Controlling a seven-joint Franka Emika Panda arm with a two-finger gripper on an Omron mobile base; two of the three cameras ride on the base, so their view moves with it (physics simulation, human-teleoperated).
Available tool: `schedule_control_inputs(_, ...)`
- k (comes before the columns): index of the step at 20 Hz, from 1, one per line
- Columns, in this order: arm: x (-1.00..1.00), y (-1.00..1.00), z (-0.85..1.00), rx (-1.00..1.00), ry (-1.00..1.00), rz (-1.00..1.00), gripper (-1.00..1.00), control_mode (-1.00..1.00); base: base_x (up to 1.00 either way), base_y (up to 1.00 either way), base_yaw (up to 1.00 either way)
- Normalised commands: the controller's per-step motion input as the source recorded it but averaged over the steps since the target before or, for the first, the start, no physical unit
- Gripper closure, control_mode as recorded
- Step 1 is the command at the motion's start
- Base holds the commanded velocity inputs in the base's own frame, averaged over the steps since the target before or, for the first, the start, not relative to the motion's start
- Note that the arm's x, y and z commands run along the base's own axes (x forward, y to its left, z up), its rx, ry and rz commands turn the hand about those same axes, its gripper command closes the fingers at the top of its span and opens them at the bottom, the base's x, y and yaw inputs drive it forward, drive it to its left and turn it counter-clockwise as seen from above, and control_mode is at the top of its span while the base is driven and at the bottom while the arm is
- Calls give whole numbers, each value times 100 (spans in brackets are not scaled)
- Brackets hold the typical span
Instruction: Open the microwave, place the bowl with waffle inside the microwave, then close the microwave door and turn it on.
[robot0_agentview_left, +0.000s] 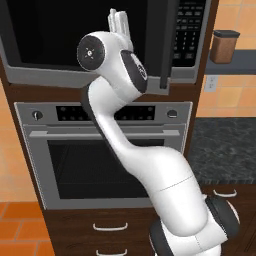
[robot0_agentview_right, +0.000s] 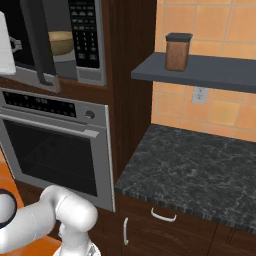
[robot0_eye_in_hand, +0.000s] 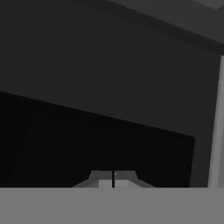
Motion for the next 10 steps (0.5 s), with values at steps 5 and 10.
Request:
schedule_control_inputs(5,100,-30,-30,2,10,39,100,-100,0,0,0)
schedule_control_inputs(10,100,-28,-38,0,13,40,100,-100,0,0,0)
